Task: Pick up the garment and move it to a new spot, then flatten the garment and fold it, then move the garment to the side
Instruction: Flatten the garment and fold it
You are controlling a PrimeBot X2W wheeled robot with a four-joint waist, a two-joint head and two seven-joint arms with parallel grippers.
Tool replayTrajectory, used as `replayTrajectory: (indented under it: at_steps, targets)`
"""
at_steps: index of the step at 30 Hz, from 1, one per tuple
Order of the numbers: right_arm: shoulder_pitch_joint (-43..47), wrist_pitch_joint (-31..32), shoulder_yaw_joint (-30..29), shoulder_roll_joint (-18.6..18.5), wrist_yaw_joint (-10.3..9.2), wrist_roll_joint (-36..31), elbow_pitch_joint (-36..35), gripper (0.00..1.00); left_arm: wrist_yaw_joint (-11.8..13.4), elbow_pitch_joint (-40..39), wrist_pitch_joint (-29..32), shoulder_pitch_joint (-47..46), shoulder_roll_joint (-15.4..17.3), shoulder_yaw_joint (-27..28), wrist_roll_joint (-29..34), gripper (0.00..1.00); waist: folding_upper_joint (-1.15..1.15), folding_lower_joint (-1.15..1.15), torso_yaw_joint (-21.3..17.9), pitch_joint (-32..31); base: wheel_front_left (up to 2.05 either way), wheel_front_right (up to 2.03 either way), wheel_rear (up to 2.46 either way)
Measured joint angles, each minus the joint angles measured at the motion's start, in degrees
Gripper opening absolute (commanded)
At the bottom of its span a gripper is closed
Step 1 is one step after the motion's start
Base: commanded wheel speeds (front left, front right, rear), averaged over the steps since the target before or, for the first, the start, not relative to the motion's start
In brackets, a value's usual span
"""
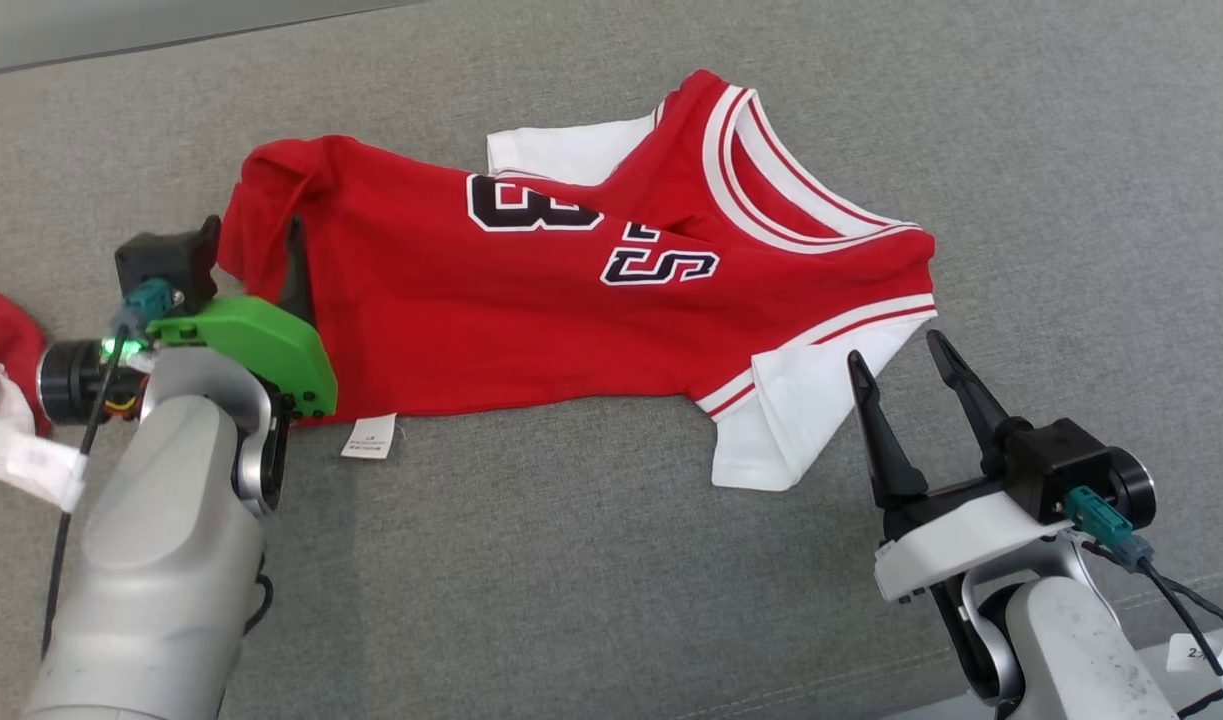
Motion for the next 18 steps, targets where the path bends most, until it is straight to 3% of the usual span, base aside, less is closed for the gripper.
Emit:
replayTrajectory:
  at_steps: [7, 13, 18]
  targets:
    - [0.53, 0.7, -1.69, -0.24, 0.0, -0.09, -0.43, 1.0, -1.82, -6.12, -5.47, 7.83, -1.53, 3.65, -4.04, 1.0, 0.0, 0.0, 1.67, -1.56, 0.0, 0.0, 0.0]
    - [1.59, 2.35, -3.28, -0.42, 0.0, -0.25, -1.2, 1.0, -3.33, -26.42, -6.3, 19.53, -2.32, 9.14, -1.75, 1.0, 0.0, 0.0, 3.48, -3.57, 0.0, 0.0, 0.0]
    - [2.25, 4.35, -3.8, -0.41, 0.0, -0.27, -1.46, 1.0, -4.57, -37.6, -6.3, 31.11, -4.25, 11.91, 1.83, 1.0, 0.0, 0.0, 4.62, -5.57, 0.0, 0.0, 0.0]
